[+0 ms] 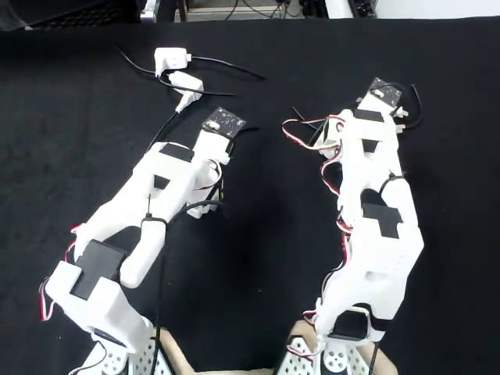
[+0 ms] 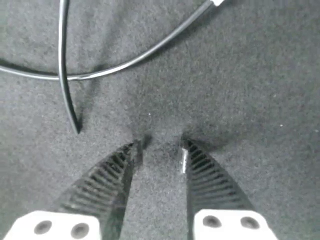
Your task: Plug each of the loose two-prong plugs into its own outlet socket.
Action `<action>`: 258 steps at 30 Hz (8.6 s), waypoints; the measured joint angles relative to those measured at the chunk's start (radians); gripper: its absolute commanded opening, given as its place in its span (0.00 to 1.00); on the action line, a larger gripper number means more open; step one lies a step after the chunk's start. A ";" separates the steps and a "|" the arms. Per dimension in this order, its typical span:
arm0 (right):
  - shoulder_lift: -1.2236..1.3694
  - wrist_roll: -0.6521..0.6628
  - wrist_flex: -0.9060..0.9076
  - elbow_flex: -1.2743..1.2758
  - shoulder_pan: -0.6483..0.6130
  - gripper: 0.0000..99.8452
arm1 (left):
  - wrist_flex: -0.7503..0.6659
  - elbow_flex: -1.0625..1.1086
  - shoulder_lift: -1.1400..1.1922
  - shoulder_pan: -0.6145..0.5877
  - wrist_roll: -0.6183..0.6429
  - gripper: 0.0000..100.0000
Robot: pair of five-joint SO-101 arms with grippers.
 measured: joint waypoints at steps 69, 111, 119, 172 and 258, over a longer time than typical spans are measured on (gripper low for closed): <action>0.000 0.000 0.000 0.000 -0.005 0.13 | -0.028 0.143 -0.433 0.172 0.002 0.18; 0.632 0.078 0.086 -0.997 0.201 0.13 | -1.030 0.957 -0.749 -0.391 0.150 0.18; 0.921 0.078 0.419 -1.594 0.245 0.13 | -1.030 0.957 -0.749 -0.391 0.150 0.18; 0.994 -0.012 0.557 -1.680 0.445 0.15 | -1.036 0.961 -0.749 -0.390 0.150 0.18; 0.770 0.325 0.717 -1.448 -0.910 0.28 | -0.466 1.254 -1.700 -0.667 0.106 0.19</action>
